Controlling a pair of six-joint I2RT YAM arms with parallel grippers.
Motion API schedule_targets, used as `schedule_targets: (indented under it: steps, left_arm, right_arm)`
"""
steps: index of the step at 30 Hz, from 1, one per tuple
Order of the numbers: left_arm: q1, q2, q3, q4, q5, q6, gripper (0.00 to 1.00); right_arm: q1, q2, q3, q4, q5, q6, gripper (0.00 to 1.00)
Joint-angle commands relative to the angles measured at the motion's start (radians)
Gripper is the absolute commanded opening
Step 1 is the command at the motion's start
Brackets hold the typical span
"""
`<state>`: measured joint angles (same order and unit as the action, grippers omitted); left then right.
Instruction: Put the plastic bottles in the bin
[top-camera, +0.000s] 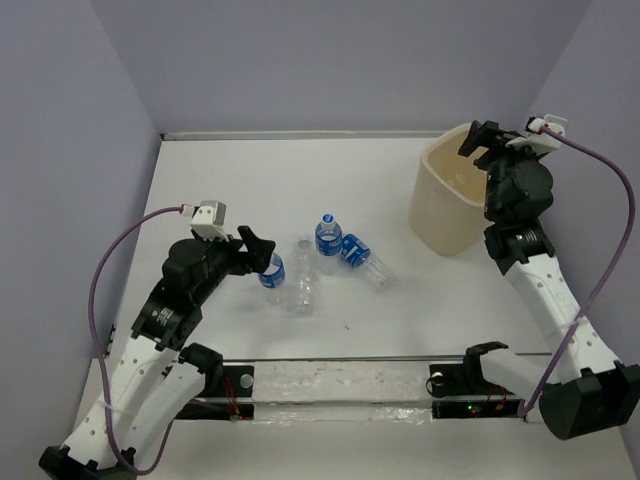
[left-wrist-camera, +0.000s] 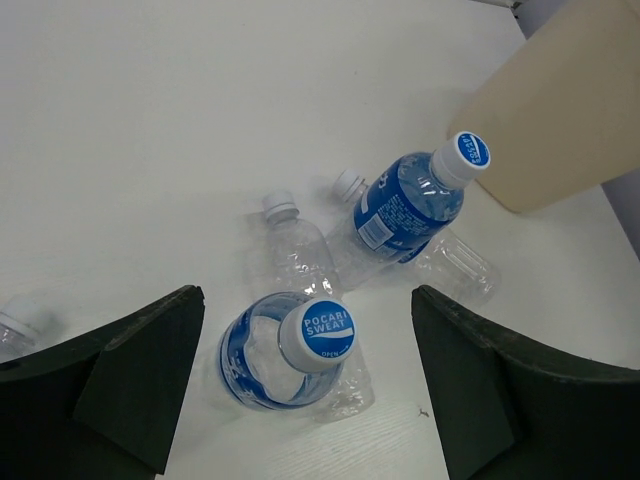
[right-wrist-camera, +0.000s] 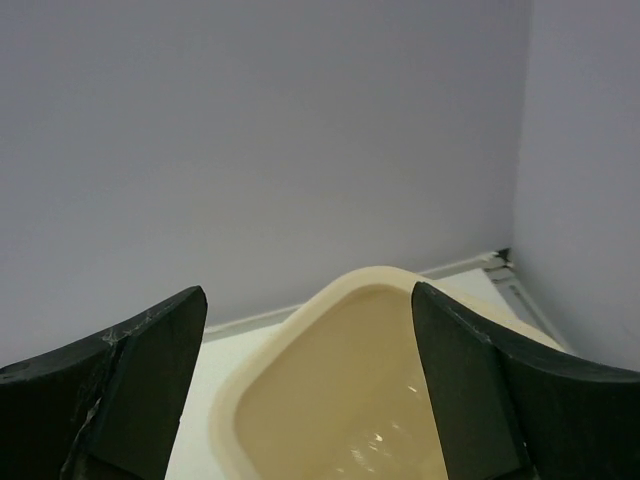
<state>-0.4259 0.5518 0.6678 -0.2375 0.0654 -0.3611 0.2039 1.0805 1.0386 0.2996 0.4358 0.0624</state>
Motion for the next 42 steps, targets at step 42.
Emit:
schedule_targets:
  steps: [42]
  left_arm:
    - [-0.185,0.158,0.108,-0.066,-0.176,-0.024,0.8]
  right_arm:
    - [0.534,0.211,0.004,-0.375,-0.674,0.045,0.88]
